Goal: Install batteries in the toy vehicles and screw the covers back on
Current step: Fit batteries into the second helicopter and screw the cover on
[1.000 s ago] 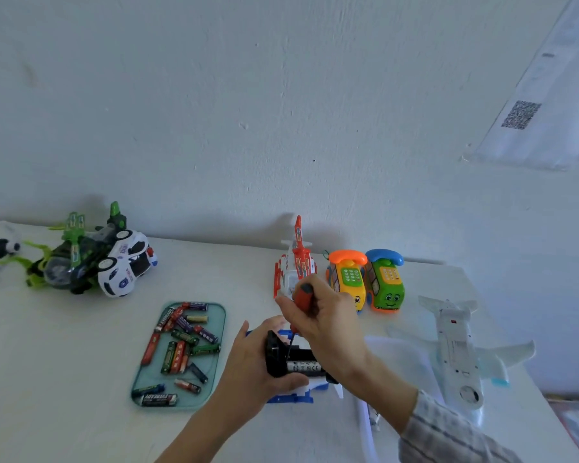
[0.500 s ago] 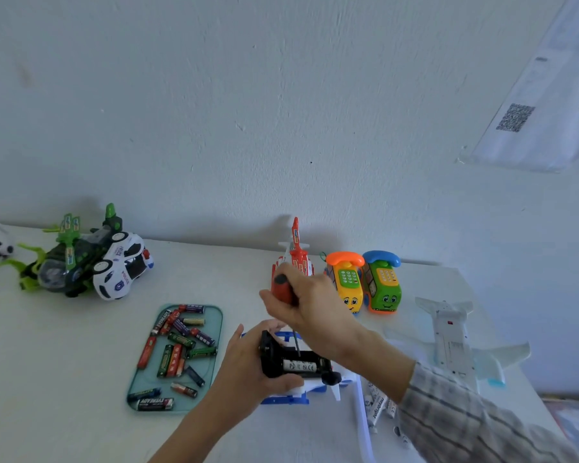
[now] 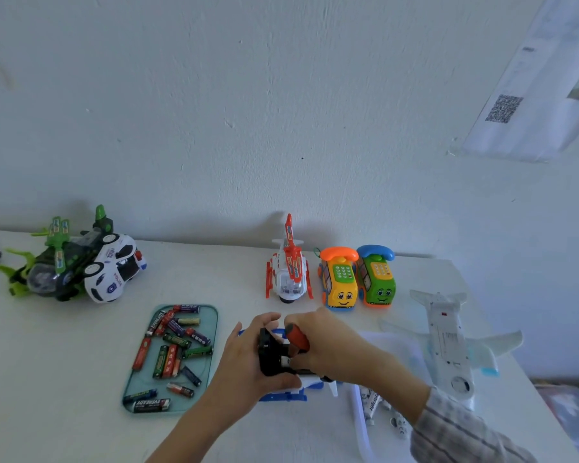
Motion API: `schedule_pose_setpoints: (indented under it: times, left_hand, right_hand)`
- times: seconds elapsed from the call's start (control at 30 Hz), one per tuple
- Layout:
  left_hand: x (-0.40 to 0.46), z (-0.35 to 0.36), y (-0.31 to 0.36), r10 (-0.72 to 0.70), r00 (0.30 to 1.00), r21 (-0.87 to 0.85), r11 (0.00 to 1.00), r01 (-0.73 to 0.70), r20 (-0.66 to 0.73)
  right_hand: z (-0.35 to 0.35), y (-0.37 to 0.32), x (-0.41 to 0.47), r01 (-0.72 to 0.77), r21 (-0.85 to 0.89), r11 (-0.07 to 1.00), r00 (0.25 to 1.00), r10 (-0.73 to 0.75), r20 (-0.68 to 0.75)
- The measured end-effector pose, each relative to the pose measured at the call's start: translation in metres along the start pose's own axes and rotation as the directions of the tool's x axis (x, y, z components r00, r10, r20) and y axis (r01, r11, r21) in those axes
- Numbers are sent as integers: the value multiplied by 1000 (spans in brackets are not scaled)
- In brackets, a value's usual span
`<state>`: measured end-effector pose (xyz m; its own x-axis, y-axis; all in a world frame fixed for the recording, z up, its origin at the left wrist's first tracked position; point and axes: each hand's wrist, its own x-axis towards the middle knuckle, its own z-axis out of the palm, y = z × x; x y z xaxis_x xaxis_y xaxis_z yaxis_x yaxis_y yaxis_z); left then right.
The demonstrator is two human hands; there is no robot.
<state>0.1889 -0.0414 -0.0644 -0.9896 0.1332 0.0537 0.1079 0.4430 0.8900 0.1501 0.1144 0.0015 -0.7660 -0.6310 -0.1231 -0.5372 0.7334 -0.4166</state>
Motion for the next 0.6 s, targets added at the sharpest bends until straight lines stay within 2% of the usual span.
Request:
schedule_pose_setpoints:
  times: [0.1, 0.17, 0.27, 0.3, 0.4, 0.47, 0.53, 0.6]
  left_hand:
    - [-1, 1, -1, 14, 999, 28, 1000, -14, -29]
    - [-1, 1, -1, 24, 999, 16, 1000, -23, -26]
    - [-2, 1, -4, 33, 999, -16, 999, -33, 0]
    - [-1, 1, -6, 40, 999, -17, 999, -40, 2]
    - [0, 3, -10, 62, 998, -3, 998, -62, -5]
    - [0, 4, -14, 63, 998, -10, 998, -63, -17]
    - [1, 4, -15, 55, 998, -20, 998, -56, -21]
    - [1, 5, -14, 59, 998, 2, 998, -59, -26]
  right_hand:
    - [-1, -2, -3, 16, 61, 998, 1000, -15, -20]
    - [-6, -1, -8, -4, 158, 987, 996, 17, -85]
    - [-20, 13, -23, -122, 402, 907, 962, 208, -177]
    - [-24, 23, -27, -185, 429, 884, 937, 289, -194]
    - [-21, 64, -41, -464, 320, 826, 804, 545, -239]
    - [-6, 85, -48, -637, 240, 732, 708, 679, -191]
    - [13, 99, -52, -725, 197, 660, 651, 750, -119]
    - [27, 107, -54, -742, 172, 647, 640, 761, -104]
